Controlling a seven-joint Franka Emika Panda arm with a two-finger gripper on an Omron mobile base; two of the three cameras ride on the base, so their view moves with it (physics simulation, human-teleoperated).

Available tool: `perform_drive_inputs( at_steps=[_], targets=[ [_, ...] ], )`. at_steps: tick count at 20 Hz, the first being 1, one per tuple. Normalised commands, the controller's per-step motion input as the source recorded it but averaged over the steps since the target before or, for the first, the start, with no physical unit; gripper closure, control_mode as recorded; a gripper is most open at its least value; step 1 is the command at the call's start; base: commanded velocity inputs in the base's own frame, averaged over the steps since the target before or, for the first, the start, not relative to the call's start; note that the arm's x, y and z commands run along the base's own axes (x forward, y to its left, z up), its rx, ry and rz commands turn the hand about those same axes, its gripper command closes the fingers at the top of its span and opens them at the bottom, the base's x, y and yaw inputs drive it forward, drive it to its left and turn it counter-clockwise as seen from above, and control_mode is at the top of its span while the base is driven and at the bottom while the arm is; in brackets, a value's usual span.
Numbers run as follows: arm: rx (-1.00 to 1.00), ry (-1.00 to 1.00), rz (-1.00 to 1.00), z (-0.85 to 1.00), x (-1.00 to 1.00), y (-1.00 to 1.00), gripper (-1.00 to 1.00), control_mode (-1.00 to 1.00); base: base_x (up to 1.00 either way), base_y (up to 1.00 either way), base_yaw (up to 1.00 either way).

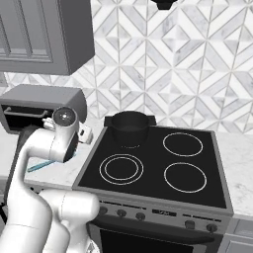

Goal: Put the tomato and broccoli in the pot. Retrieve the spatula and lightly stir the vegetables in the pot.

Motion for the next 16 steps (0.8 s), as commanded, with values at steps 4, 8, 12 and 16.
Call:
perform_drive_inputs(
  at_steps=[4, 8, 12, 16],
  targets=[
    [0.00, 0.05, -0.05, 0.83, 0.61, -0.84, 1.00, -1.00, 0.00, 0.00, 0.00],
    [0.00, 0.19, -0.09, 0.53, 1.00, -0.96, 1.00, -1.00, 0.00, 0.00, 0.00],
    [0.00, 0.24, -0.05, 0.18, 1.00, -0.61, 1.00, -1.00, 0.00, 0.00, 0.00],
    [-0.01, 0.35, 0.00, -0.52, 1.00, -0.13, 1.00, -1.00, 0.00, 0.00, 0.00]
  ],
)
